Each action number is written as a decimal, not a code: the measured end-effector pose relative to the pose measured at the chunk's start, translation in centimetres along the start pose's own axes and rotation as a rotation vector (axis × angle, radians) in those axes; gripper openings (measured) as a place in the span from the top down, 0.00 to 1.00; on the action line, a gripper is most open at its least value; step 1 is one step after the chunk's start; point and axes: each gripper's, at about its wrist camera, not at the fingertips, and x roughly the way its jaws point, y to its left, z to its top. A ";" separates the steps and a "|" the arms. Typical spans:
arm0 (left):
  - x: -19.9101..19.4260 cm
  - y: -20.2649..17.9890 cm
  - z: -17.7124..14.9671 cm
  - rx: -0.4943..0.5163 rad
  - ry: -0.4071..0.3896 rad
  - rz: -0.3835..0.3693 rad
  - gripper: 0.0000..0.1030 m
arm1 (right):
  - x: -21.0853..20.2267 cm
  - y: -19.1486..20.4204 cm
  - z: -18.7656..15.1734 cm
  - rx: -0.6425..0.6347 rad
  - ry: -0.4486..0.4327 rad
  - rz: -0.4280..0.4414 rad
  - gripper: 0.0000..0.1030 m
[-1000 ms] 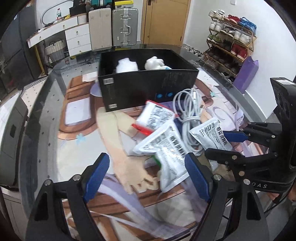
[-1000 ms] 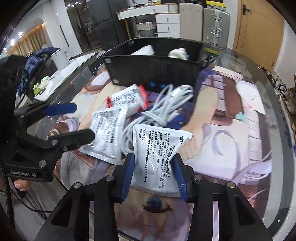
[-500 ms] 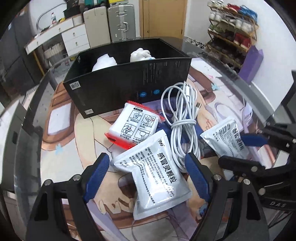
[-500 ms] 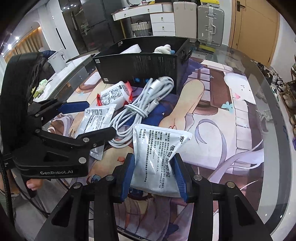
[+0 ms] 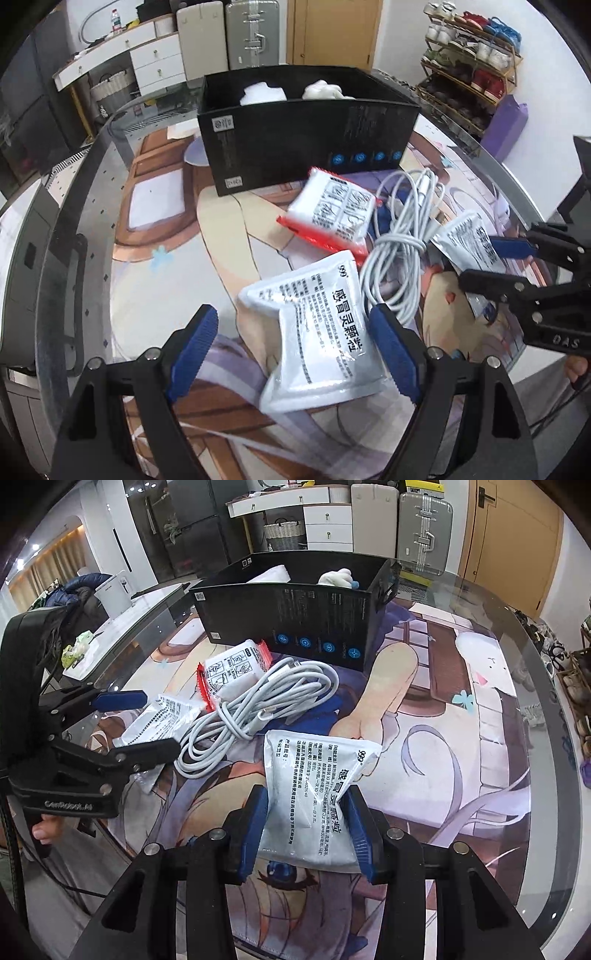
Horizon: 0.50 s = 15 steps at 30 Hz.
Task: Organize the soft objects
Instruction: 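Grasp a white medicine sachet with the left tool while the right tool grasps another sachet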
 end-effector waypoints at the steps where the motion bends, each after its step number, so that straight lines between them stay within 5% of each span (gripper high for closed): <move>1: -0.1 -0.1 -0.1 0.009 0.002 0.000 0.18 | 0.1 0.0 0.0 0.000 0.002 -0.001 0.58; 13: 0.0 1.2 -0.6 0.025 0.014 0.039 0.16 | 0.1 0.1 -0.2 -0.010 0.001 -0.005 0.58; 15: 0.1 0.9 -0.3 0.035 0.016 0.027 0.23 | 0.1 0.1 -0.2 -0.016 0.003 -0.001 0.58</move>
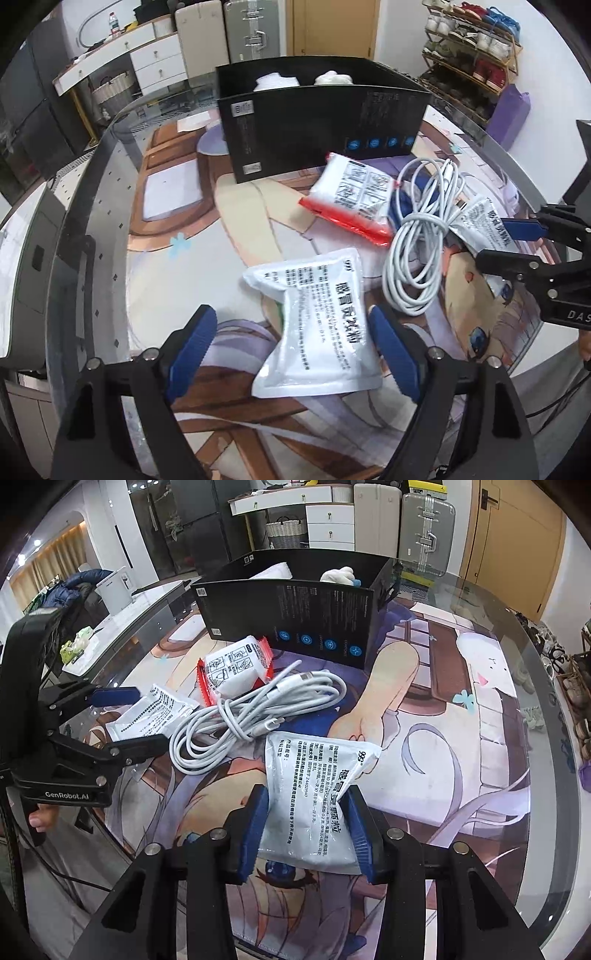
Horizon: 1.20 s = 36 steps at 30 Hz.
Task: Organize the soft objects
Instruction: 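Grasp a white medicine sachet with the left tool while the right tool grasps another sachet, then lift both sachets over the black box and open both tools to drop them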
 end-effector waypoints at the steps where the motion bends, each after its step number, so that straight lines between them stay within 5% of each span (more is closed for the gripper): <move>1: -0.1 -0.2 0.1 0.014 -0.004 -0.007 0.33 | 0.0 0.0 0.0 -0.002 -0.001 0.001 0.58; 4: -0.5 -1.1 0.2 0.061 -0.011 -0.025 0.54 | -0.2 0.2 0.0 -0.016 -0.002 -0.006 0.63; 9: -0.7 -1.7 0.2 0.089 -0.010 -0.020 0.63 | -0.7 0.3 0.1 -0.025 -0.015 -0.007 0.67; 36: -7.9 -3.1 3.9 0.095 -0.223 -0.035 0.68 | -7.9 1.4 4.2 -0.007 -0.241 0.030 0.69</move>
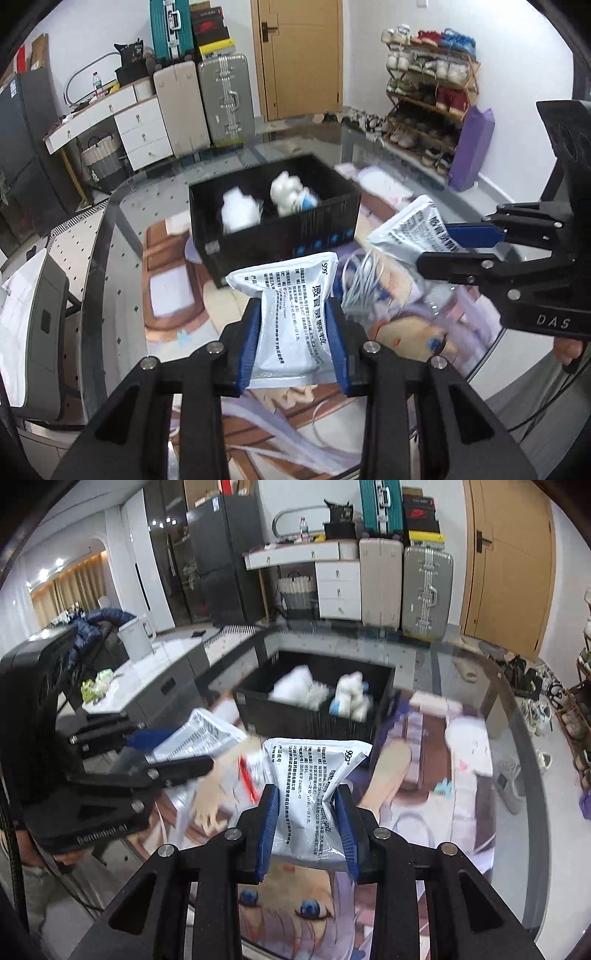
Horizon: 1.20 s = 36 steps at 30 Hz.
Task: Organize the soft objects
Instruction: 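Lift both sachets over the black box and open both tools to drop them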
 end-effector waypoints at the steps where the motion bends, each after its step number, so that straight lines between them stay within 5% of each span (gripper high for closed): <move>1: -0.2 0.0 0.3 -0.005 -0.009 0.001 0.68 | -0.4 0.0 0.5 0.004 -0.017 -0.003 0.69; 19: -0.2 4.9 8.5 -0.159 -0.207 0.086 0.68 | -0.8 -0.2 10.0 0.039 -0.207 -0.036 0.69; 36: 8.7 7.5 9.1 -0.273 -0.077 0.094 0.69 | 9.2 -4.7 11.9 0.167 -0.076 -0.026 0.69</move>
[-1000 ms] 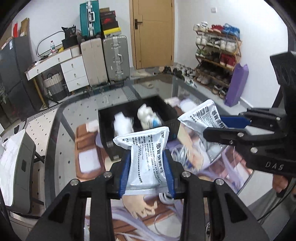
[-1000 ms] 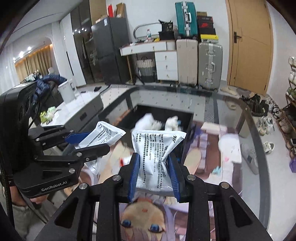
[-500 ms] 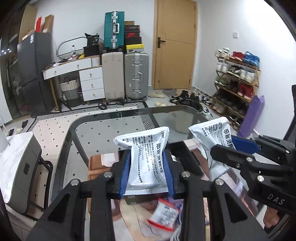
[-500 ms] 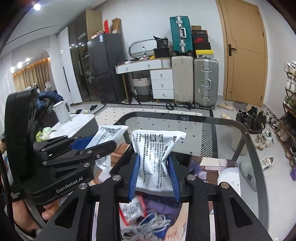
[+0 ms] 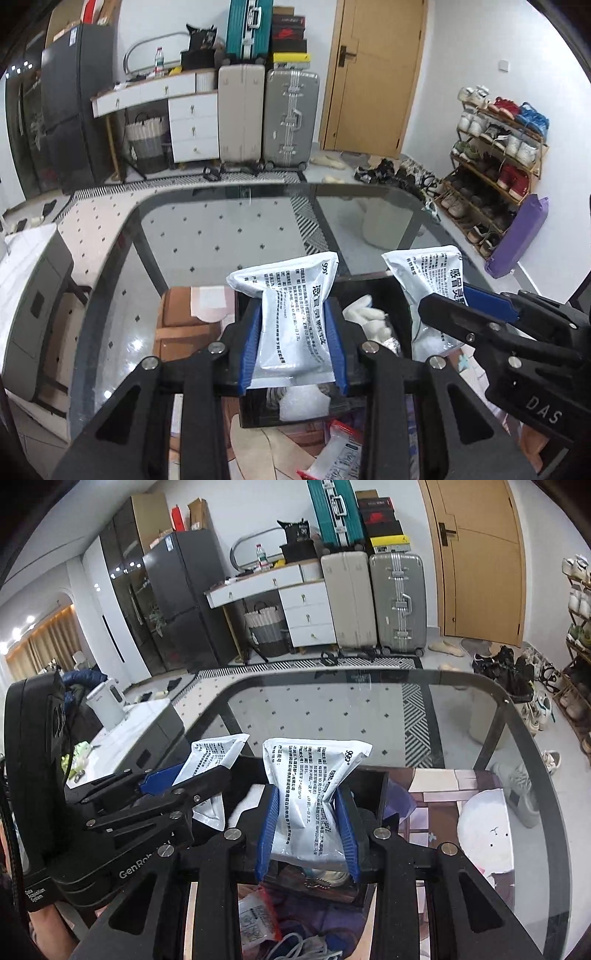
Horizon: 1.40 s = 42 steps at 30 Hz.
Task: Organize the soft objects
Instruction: 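Lift both sachets over the black box and open both tools to drop them, then grasp the red-edged sachet with the left tool while the right tool grasps the white cable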
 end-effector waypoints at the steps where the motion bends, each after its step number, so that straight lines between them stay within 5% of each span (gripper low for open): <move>1: 0.3 0.0 -0.2 0.000 0.005 0.004 0.69 | 0.7 -0.2 -0.1 0.000 0.006 -0.003 0.69; 18: 2.9 -0.1 -1.5 0.025 0.092 0.040 0.67 | 4.6 -0.9 -1.8 0.009 0.102 0.008 0.65; 23: 2.6 -0.1 -1.6 0.034 0.089 0.027 0.51 | 3.2 -1.3 -1.9 0.024 0.080 0.023 0.49; 27: 1.5 0.2 -1.5 0.032 0.072 0.013 0.40 | 1.8 -1.4 -1.9 0.021 0.076 0.024 0.48; 31: -0.5 0.6 -1.7 0.035 0.032 0.016 0.19 | -0.1 -1.1 -3.0 -0.013 0.087 0.020 0.48; 42: -4.4 1.8 -6.9 0.120 0.094 0.029 0.19 | -3.4 -0.1 -9.4 -0.001 0.204 0.101 0.48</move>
